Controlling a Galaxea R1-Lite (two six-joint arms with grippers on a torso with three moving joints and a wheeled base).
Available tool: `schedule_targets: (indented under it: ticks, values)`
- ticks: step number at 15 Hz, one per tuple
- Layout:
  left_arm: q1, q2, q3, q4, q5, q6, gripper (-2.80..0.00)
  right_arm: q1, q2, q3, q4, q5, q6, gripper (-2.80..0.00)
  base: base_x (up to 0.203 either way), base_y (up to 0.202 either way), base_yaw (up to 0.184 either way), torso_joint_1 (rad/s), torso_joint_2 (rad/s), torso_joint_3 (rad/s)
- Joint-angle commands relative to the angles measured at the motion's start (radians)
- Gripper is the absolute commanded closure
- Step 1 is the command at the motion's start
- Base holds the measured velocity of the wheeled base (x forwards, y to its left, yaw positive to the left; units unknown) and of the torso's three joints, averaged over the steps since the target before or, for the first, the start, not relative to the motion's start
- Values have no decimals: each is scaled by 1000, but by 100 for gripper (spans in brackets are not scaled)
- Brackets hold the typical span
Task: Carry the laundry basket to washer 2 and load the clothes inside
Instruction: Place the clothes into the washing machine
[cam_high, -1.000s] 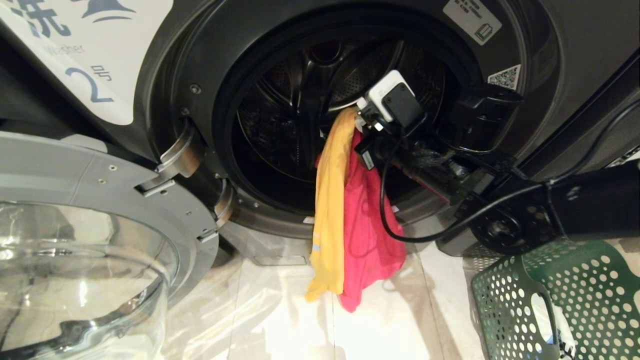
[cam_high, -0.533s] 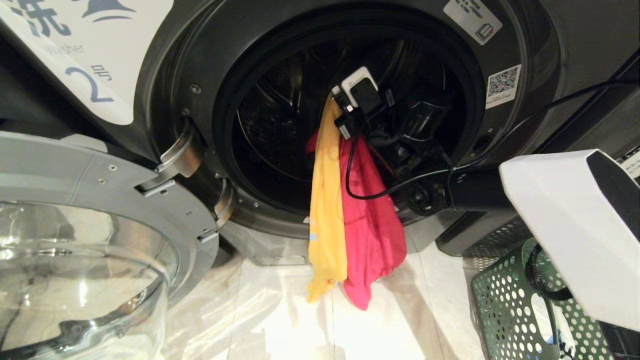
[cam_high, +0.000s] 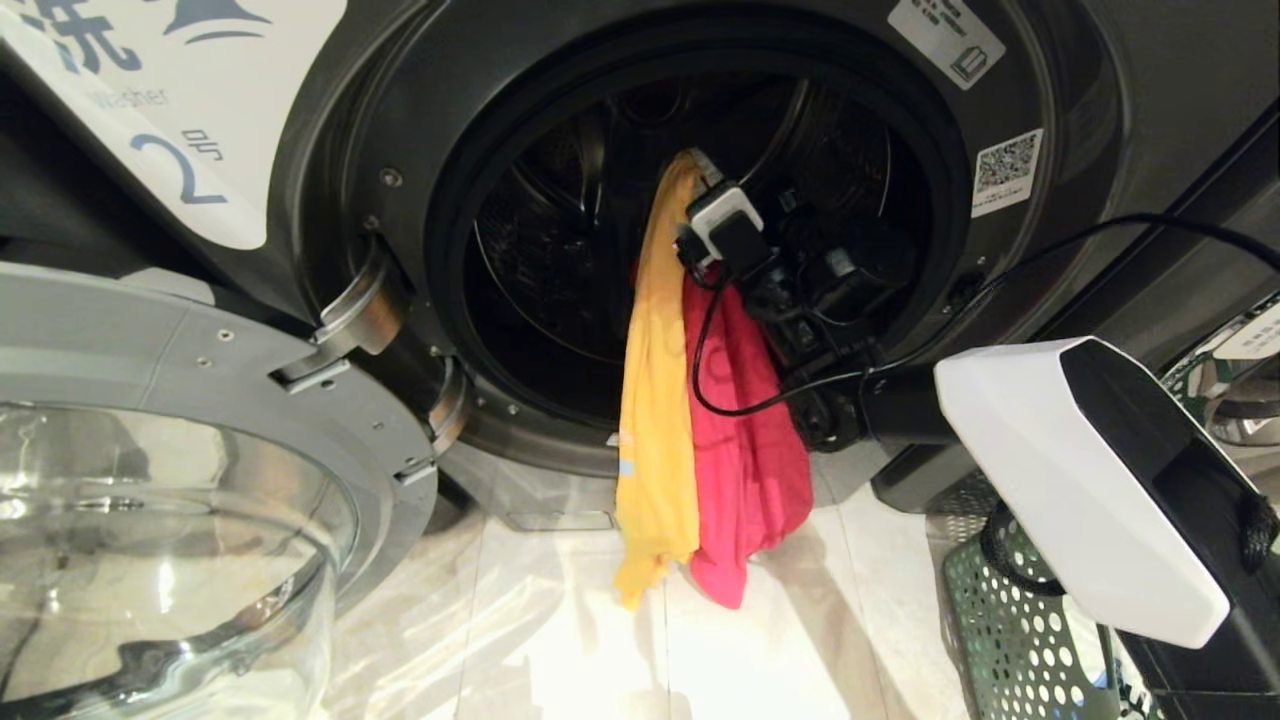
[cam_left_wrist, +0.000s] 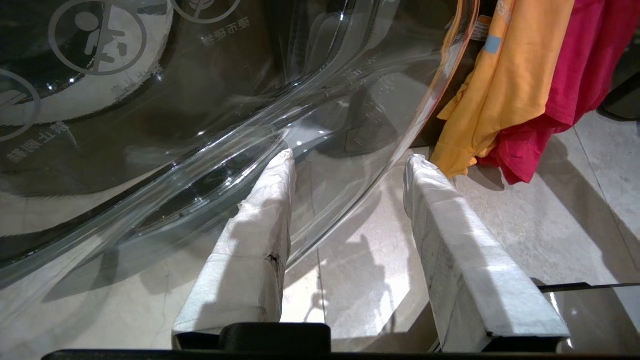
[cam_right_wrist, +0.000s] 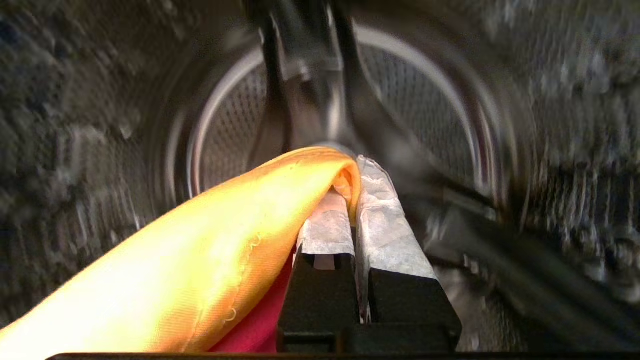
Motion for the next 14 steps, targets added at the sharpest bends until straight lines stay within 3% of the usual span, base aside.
schedule_targets:
  ticks: [1,6,7,10,14]
  values:
    - [0,0,0,0,0,1,0,-1,9,-1,-44,5,-4,0,0,0,0,0,0,0]
    - [0,0,0,0,0,1,0,-12,-10,-13,-132,-5,40,0,0,0,0,0,0,0]
    - [0,0,0,0,0,1,0,-13,3,-13,-116,-24,64,0,0,0,0,0,0,0]
    - [0,0,0,0,0,1,0,-16,26,-14,54,-180,114,0,0,0,0,0,0,0]
    - [0,0,0,0,0,1,0,-22,58,-14,83,-185,114,0,0,0,0,0,0,0]
